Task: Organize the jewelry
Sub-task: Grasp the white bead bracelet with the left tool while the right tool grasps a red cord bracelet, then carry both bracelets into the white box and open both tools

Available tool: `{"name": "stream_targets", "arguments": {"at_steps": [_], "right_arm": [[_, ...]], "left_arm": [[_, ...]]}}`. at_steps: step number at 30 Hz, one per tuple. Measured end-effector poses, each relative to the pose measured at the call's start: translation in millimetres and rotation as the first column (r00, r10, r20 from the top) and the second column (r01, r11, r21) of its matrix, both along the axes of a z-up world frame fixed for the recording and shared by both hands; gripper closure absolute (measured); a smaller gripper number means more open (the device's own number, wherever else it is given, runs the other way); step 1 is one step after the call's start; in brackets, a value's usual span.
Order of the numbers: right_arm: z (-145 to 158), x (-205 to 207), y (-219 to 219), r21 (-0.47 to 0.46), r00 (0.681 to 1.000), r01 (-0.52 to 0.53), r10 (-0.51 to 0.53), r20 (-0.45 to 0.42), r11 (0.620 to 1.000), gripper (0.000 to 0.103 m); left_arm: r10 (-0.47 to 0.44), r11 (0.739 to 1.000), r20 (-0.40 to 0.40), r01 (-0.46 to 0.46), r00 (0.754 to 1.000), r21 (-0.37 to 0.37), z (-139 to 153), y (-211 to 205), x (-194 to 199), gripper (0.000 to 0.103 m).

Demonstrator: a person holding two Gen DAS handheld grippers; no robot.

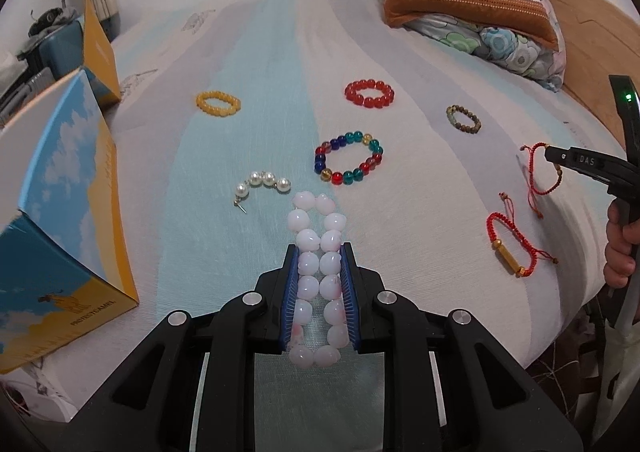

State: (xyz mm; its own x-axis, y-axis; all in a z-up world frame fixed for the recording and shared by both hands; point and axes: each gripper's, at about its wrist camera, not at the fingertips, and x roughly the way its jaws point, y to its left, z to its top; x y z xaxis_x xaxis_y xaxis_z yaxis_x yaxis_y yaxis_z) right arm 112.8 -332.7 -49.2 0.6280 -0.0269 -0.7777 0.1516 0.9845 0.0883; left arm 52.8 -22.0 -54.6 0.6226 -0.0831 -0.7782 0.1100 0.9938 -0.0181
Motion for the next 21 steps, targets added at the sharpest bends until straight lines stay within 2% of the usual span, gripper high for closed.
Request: {"name": "stream_targets", "arguments": {"at_steps": [12, 21], "right_arm": [[44.5, -18.5, 17.8, -0.021, 0.997, -0.043, 0.044, 0.069, 0.999, 0.095], [87.3, -16.9, 61.4, -0.046, 0.986, -0.111, 0.116, 0.122, 0.993, 0.095]], "left_arm": [[0.001, 1.000, 0.064, -0.002, 0.998, 0.006, 38.0, 5.1, -5.4, 0.083], [0.021, 1.000, 0.131, -0.022, 0.991, 0.010, 84.0, 23.1, -1.7, 0.083]]}}
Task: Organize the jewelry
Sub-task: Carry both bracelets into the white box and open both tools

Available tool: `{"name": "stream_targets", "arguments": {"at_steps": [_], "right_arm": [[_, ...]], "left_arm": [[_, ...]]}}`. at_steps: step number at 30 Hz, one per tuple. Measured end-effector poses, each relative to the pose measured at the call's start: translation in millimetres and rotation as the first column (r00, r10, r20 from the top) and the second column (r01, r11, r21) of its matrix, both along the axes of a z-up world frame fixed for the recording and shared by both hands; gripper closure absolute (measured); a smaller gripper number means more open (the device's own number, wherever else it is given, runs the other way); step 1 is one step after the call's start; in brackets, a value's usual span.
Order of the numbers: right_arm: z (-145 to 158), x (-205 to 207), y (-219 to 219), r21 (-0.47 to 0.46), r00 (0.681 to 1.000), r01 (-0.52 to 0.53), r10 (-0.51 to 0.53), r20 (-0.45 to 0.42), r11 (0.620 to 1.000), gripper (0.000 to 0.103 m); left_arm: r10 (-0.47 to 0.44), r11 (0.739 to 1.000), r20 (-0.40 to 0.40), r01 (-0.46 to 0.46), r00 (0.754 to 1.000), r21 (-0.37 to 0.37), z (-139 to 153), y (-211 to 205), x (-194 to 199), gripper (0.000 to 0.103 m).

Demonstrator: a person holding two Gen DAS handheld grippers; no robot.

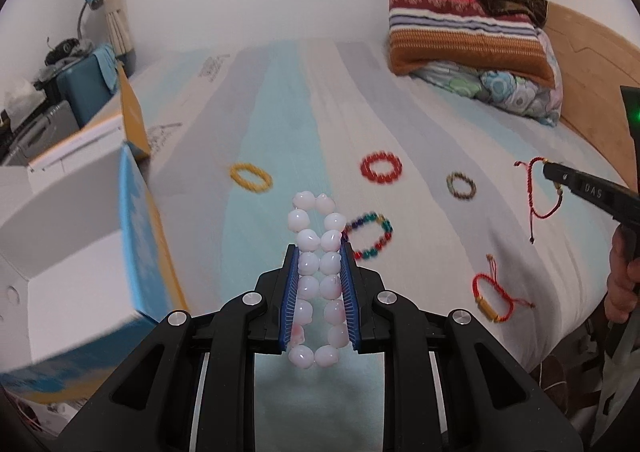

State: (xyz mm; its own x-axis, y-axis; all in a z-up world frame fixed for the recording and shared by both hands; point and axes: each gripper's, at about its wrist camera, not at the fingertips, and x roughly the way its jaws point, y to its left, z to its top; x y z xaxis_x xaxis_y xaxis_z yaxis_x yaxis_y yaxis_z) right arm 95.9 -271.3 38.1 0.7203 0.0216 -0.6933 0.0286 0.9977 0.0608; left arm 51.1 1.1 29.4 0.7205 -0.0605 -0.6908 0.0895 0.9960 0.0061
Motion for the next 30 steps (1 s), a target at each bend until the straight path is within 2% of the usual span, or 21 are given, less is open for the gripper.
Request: {"name": "stream_targets", "arguments": {"at_steps": [10, 16, 24, 30], "right_arm": [[48.0, 5.3, 100.7, -0.026, 0.985, -0.154, 0.155, 0.073, 0.988, 0.095], [68.0, 4.2, 176.0, -0.038, 0.958, -0.262, 0.265, 0.106, 0.964, 0.095], [77.7, -8.4, 281.1, -0.040, 0.902, -0.411, 0.413, 0.124, 0.911, 0.095], [72.2, -17.4, 352.7, -0.028, 0.853, -0.510, 0.510, 0.106, 0.860, 0.095]], "left_arm": [[0.090, 0.996, 0.069, -0.091, 0.994, 0.011, 49.4, 50.9, -3.4, 0.083], [0.187, 0.982, 0.070, -0.190, 0.980, 0.024, 58.1, 104.6, -15.7, 0.083], [0.330, 0.943, 0.051, -0.332, 0.943, 0.034, 58.3, 185.8, -44.1, 0.083], [0.431, 0.901, 0.009, -0.431, 0.902, 0.044, 46.5, 244.3, -63.5, 0.083]]}}
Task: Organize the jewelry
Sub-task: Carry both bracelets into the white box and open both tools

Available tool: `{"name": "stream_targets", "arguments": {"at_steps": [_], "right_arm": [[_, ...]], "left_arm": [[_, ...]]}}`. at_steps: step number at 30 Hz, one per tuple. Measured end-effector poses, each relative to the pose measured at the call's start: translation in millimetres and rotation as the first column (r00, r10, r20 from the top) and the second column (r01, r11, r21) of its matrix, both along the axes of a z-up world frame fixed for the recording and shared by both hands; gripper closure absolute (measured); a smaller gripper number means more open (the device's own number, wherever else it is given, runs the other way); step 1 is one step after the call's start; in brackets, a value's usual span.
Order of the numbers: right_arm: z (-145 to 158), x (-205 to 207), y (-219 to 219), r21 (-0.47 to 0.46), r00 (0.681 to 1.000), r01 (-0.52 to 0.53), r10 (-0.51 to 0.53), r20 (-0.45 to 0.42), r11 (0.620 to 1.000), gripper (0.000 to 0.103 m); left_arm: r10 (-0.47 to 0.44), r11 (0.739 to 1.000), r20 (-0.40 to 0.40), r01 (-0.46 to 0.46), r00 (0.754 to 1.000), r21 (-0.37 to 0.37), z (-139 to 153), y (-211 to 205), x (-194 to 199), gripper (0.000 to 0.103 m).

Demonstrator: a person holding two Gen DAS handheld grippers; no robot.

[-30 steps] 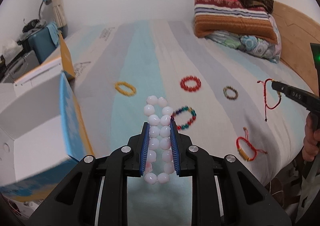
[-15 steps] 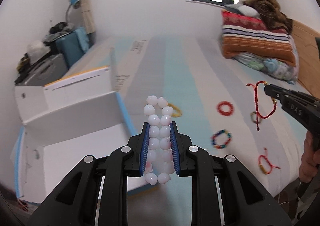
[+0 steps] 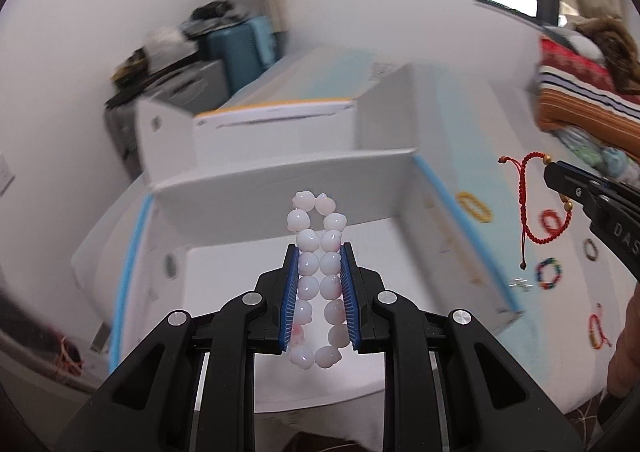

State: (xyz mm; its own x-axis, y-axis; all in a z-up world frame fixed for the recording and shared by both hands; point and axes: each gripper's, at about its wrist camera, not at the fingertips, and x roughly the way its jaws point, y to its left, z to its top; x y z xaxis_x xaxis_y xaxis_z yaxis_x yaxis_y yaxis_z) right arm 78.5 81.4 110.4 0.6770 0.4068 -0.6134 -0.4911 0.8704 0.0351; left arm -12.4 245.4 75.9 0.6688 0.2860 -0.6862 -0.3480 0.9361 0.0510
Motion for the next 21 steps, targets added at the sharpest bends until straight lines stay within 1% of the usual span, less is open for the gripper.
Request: {"name": "stream_targets", "arguments": {"at_steps": [4, 10, 13, 17, 21], "right_arm": [[-15.0, -6.0, 41.8, -0.012, 0.997, -0.064, 0.063, -0.046, 0.998, 0.095], [-47.2, -3.0, 83.0, -0.054, 0.981, -0.115, 0.104, -0.163, 0.992, 0.095], [-63.4, -0.9, 94.5, -0.079, 0.970, -0.123, 0.102, -0.221, 0.989, 0.095], [-77.3, 0.2, 100.7, -0.104, 0.963, -0.122, 0.092, -0.251, 0.987, 0.095], [-84.1, 3.7, 104.1, -0.116, 0.961, -0.121, 0.087, -0.263, 0.986, 0.095]], "left_arm": [[0.057, 0.998, -0.057, -0.058, 0.997, -0.015, -17.7, 31.5, -5.3, 0.083], [0.083, 0.994, -0.152, -0.093, 0.985, -0.062, -46.3, 60.5, -4.4, 0.083], [0.075, 0.992, -0.180, -0.093, 0.981, -0.091, -57.3, 64.6, -4.1, 0.083], [0.077, 0.990, -0.193, -0.098, 0.978, -0.098, -66.3, 68.2, -4.3, 0.083], [0.081, 0.989, -0.202, -0.104, 0.976, -0.104, -72.0, 70.7, -3.9, 0.083]]}}
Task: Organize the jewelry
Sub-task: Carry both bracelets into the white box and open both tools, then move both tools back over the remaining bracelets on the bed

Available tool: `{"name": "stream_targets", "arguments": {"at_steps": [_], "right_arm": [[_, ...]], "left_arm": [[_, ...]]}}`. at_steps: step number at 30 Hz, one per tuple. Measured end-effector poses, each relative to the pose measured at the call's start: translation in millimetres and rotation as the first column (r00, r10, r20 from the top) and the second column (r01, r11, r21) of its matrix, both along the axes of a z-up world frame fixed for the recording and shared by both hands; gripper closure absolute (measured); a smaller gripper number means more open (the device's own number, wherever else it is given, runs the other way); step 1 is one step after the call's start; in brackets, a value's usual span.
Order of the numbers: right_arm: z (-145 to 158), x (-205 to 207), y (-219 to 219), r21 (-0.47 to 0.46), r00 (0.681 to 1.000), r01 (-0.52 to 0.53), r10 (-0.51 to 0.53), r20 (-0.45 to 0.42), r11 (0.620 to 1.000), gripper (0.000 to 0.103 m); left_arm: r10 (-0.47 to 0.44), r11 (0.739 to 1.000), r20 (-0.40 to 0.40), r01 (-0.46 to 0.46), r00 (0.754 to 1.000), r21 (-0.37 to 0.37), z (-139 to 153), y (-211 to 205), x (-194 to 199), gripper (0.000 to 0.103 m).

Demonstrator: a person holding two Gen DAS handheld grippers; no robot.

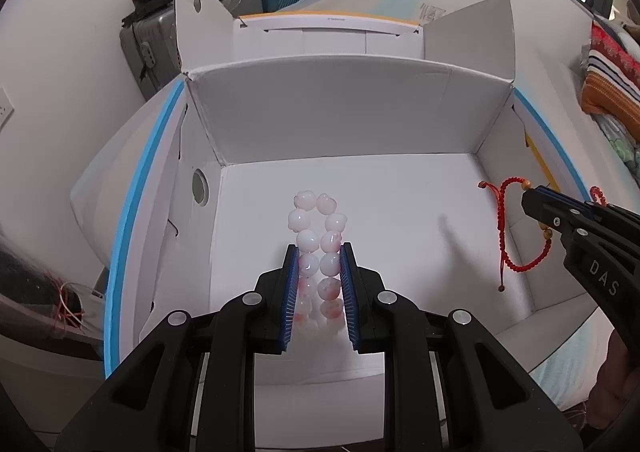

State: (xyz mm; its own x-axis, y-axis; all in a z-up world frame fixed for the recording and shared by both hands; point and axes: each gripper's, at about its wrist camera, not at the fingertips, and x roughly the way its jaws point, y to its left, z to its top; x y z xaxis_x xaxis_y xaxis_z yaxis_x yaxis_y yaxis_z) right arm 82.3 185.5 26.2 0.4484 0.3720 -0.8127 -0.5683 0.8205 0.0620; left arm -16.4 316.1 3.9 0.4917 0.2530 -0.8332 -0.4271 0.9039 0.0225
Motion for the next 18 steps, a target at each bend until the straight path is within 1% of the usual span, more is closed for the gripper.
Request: {"name": "stream_targets", "arguments": {"at_steps": [4, 6, 7, 8, 9, 10, 11, 12, 13, 14, 15, 17, 18], "right_arm": [[-2.0, 0.4, 0.0, -0.005, 1.000, 0.007, -0.007, -0.005, 1.000, 0.093], [-2.6, 0.3, 0.3, -0.004, 1.000, 0.006, -0.006, -0.009, 1.000, 0.088], [-2.1, 0.1, 0.6, -0.001, 1.000, 0.004, -0.004, -0.008, 1.000, 0.080], [-0.1, -1.0, -0.5, 0.003, 1.000, 0.008, -0.008, -0.002, 1.000, 0.071], [2.7, -2.0, -2.0, 0.010, 1.000, 0.011, -0.011, 0.005, 1.000, 0.067], [6.9, -3.8, -4.9, 0.022, 1.000, 0.014, -0.014, 0.016, 1.000, 0.061], [10.0, -5.2, -6.6, 0.028, 1.000, 0.017, -0.017, 0.023, 0.999, 0.053], [15.3, -7.2, -9.9, 0.038, 0.999, 0.022, -0.023, 0.037, 0.999, 0.048], [21.6, -9.5, -13.8, 0.047, 0.998, 0.028, -0.031, 0.056, 0.999, 0.039], [28.0, -11.9, -17.6, 0.053, 0.996, 0.036, -0.040, 0.078, 0.998, 0.032], [33.7, -13.6, -22.1, 0.058, 0.994, 0.045, -0.050, 0.097, 0.997, 0.029], [45.6, -18.0, -32.2, 0.074, 0.988, 0.060, -0.070, 0.135, 0.995, 0.019], [51.5, -20.4, -38.6, 0.085, 0.985, 0.066, -0.079, 0.154, 0.994, 0.017]], "left_arm": [[0.001, 1.000, -0.004, -0.001, 1.000, 0.008, -0.9, -0.3, 2.4, 0.083], [0.009, 1.000, -0.003, -0.009, 1.000, 0.023, 1.3, -1.8, 2.2, 0.078], [0.012, 1.000, 0.002, -0.012, 1.000, 0.027, 3.1, -2.9, 1.5, 0.078], [0.016, 0.999, 0.006, -0.016, 1.000, 0.031, 5.3, -4.0, 0.7, 0.075], [0.019, 0.999, 0.013, -0.019, 1.000, 0.042, 8.1, -5.8, -0.3, 0.071], [0.019, 0.998, 0.020, -0.020, 1.000, 0.051, 10.7, -6.9, -1.3, 0.068], [0.023, 0.998, 0.029, -0.025, 0.999, 0.061, 14.2, -8.5, -2.7, 0.054], [0.025, 0.997, 0.040, -0.028, 0.999, 0.067, 17.1, -9.4, -4.3, 0.041], [0.025, 0.997, 0.061, -0.030, 0.998, 0.078, 22.6, -11.9, -6.7, 0.037], [0.025, 0.995, 0.074, -0.032, 0.997, 0.092, 27.6, -14.8, -8.6, 0.030], [0.026, 0.994, 0.080, -0.034, 0.996, 0.104, 31.1, -17.0, -9.6, 0.019], [0.027, 0.990, 0.113, -0.042, 0.993, 0.137, 42.4, -26.4, -14.6, 0.008], [0.023, 0.989, 0.124, -0.041, 0.992, 0.145, 45.7, -29.5, -16.2, 0.006]]}}
